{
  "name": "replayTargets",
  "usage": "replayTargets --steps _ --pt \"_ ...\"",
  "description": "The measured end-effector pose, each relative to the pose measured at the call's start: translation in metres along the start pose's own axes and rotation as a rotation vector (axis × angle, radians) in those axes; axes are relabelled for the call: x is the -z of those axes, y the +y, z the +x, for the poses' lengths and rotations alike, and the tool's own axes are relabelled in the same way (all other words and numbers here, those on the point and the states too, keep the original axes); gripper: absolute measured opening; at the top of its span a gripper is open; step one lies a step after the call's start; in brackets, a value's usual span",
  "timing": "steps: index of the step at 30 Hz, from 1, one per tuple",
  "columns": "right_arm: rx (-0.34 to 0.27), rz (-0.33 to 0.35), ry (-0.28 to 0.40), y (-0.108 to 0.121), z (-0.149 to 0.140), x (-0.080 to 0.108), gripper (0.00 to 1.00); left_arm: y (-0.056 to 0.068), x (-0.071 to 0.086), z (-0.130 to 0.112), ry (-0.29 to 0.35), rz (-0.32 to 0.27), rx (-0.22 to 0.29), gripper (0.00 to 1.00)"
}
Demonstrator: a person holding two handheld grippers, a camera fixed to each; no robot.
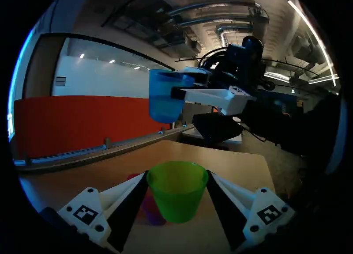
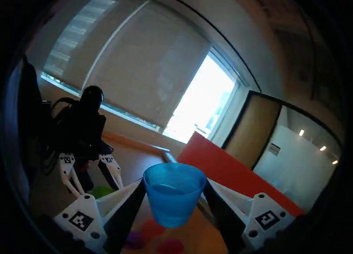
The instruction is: Pour water
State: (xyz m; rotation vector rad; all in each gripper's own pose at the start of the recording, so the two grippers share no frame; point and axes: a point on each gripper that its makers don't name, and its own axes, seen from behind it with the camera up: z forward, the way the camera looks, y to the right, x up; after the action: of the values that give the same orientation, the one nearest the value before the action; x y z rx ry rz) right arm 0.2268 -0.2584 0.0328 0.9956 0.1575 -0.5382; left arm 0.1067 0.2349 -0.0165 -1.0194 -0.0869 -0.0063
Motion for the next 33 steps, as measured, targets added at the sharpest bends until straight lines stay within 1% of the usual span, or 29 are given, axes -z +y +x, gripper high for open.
replayTargets --steps 15,26,33 --pt "0.176 -0.003 -0.011 -0.002 0.005 -0.007 0.92 0.001 0.001 0.002 0.001 -0.013 -0.013 0.9" --pt "0.286 -0.011 -0.018 -0.003 0.008 -0.01 0.92 0.001 0.001 0.004 0.003 -0.013 -0.028 0.9" --pt "0.336 -0.009 -0.02 -0.004 0.01 -0.011 0.92 0.002 0.001 0.005 0.006 -0.013 -0.032 0.9"
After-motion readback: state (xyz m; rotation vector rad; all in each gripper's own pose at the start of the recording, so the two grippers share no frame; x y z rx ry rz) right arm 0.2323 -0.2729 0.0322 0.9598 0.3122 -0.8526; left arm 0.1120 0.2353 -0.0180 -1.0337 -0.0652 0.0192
